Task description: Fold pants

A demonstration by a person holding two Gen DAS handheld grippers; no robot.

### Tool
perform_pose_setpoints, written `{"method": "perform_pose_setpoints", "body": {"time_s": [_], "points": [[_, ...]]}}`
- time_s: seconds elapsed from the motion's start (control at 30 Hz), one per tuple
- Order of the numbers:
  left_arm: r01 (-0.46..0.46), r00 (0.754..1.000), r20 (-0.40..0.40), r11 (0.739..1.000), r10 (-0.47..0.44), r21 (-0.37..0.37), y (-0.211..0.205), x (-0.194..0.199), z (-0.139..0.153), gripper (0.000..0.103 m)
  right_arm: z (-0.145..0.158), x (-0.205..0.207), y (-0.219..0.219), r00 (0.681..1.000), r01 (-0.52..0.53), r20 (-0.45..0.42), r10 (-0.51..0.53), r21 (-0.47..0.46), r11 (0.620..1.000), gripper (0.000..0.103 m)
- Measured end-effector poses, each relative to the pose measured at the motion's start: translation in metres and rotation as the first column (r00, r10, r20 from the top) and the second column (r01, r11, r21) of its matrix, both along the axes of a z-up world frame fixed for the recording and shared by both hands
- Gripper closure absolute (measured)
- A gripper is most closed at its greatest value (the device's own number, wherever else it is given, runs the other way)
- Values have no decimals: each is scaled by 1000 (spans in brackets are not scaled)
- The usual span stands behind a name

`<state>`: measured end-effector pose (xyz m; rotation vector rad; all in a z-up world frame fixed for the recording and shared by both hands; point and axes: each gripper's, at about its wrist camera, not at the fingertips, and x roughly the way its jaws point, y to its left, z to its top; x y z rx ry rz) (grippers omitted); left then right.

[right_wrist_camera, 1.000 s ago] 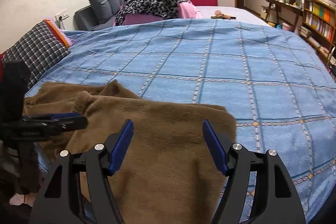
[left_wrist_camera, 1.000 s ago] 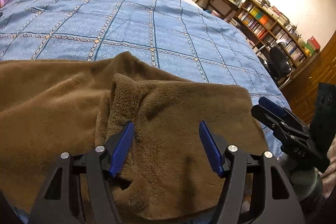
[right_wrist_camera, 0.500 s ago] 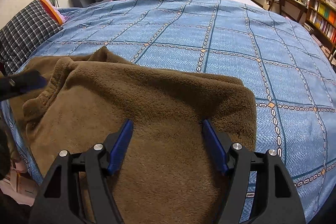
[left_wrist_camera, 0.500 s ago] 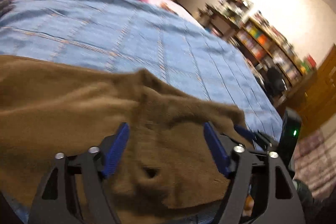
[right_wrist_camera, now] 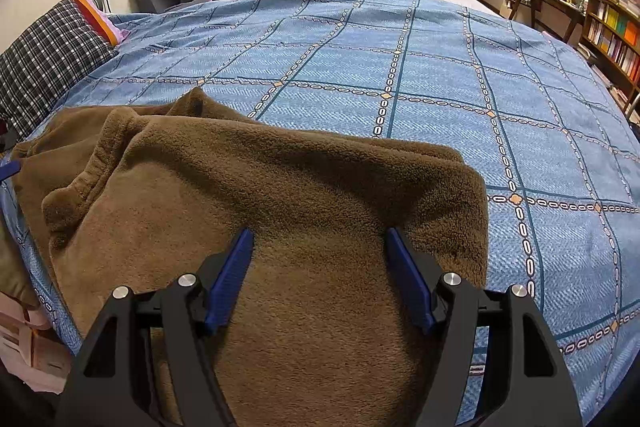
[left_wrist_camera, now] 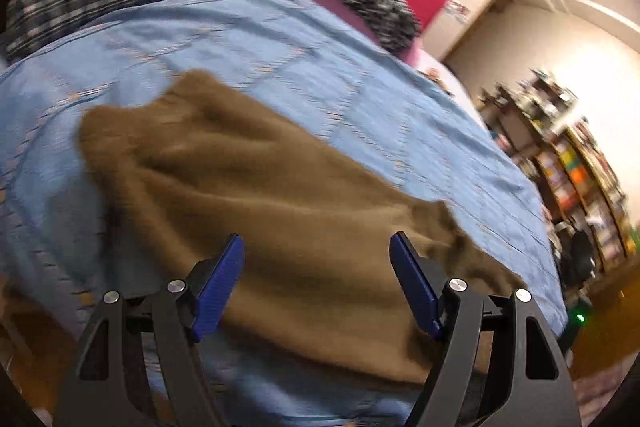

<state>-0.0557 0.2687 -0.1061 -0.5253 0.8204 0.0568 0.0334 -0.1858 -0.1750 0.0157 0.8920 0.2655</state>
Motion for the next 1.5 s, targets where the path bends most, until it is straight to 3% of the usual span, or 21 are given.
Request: {"method": "perform_pose_setpoints", "body": {"time_s": [0.2,0.37,0.67,0.77,0.9,1.03,1.4,1.43,1.47,1.5], "points": [[-194,981,-41,973,190,-127,54,-14,-28,28,-1,0,0,1000,4,-1,-4,-5,1000,33],[-202,979,-50,972,198,-121,58,-7,-36,28,-1,0,-2,1000,3,-5,-3,-8,1000,33],[-266,964,-21,956,265,-127,71,-20,-21,28,-1,1,-2,1000,2,-7,-2,-13,1000,32],[-285,958,-58,946,280,-151,77,-18,-32,28,-1,0,-3,1000,2,-5,-2,-13,1000,32],[-266,963,-110,935,246,-233,79,-5,-54,28,-1,1,-2,1000,2,-6,-2,-13,1000,32],[-232,973,-69,938,222,-256,80,9,-57,27,-1,1,-2,1000,2,-7,-2,-13,1000,32],[-206,976,-14,903,217,-377,86,41,-63,24,0,1,-2,1000,8,-5,-8,-21,1000,32],[-200,977,-11,904,212,-378,85,44,-63,28,0,1,-2,1000,8,-5,-8,-19,1000,32],[-199,978,-15,904,209,-377,86,43,-64,43,0,1,-3,1000,9,-5,-9,-19,1000,32],[-199,978,-21,903,207,-381,85,45,-64,52,0,1,-3,1000,9,-5,-9,-19,1000,32]]}}
